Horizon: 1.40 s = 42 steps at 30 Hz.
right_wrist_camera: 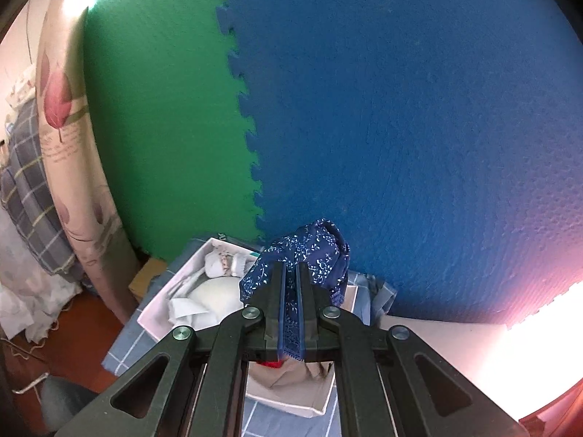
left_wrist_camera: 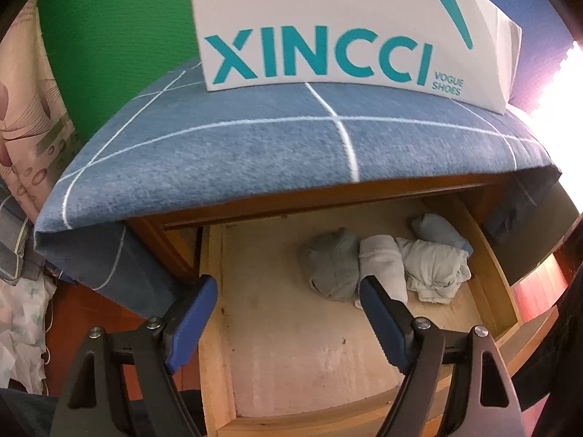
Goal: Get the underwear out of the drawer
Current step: 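Lift the navy underwear to the box with the right gripper while the left tool moves to the drawer, then drop the navy underwear into the box while the left gripper grasps a white rolled item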
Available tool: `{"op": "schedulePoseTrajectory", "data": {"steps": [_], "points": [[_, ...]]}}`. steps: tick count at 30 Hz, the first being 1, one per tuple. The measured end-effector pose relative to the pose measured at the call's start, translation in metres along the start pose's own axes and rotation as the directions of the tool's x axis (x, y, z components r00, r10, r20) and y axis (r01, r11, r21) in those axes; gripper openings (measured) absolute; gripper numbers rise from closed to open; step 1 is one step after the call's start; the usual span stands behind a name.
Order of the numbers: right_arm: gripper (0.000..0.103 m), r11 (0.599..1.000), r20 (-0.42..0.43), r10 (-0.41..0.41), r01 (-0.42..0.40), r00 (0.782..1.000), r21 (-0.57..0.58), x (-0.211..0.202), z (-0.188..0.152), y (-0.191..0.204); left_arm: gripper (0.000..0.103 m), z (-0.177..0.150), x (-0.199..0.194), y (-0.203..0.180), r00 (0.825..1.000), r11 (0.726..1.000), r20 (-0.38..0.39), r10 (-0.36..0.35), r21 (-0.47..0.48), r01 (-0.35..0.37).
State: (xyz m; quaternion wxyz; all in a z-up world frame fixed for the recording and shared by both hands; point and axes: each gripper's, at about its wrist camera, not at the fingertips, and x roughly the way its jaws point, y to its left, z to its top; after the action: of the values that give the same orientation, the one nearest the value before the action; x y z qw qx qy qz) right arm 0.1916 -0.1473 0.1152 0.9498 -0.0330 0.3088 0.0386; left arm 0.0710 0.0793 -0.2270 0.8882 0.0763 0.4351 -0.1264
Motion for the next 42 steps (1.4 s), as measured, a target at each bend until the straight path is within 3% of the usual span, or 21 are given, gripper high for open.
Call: {"op": "schedulePoseTrajectory", "data": {"steps": [20, 27, 35, 42], "points": [[0.005, 0.998, -0.14, -0.063, 0.065, 0.988, 0.01, 0.111, -0.024, -0.016, 0.083, 0.004, 0.028, -0.039, 0.997, 0.995, -0.073, -0.028, 0.09, 0.034], [0.005, 0.999, -0.183, -0.038, 0.041, 0.982, 0.012, 0.142, -0.04, -0.013, 0.083, -0.001, 0.041, -0.065, 0.992, 0.975, -0.127, -0.017, 0.216, 0.044], [0.005, 1.0, -0.24, -0.013, 0.012, 0.971, -0.005, 0.174, -0.052, -0.01, 0.083, 0.006, 0.073, -0.084, 0.968, 0.993, -0.251, -0.008, 0.113, 0.038], [0.005, 0.999, -0.274, 0.031, -0.027, 0.961, 0.019, 0.191, -0.059, -0.019, 0.083, 0.006, 0.082, -0.098, 0.955, 0.981, -0.294, 0.03, 0.193, 0.029]]}}
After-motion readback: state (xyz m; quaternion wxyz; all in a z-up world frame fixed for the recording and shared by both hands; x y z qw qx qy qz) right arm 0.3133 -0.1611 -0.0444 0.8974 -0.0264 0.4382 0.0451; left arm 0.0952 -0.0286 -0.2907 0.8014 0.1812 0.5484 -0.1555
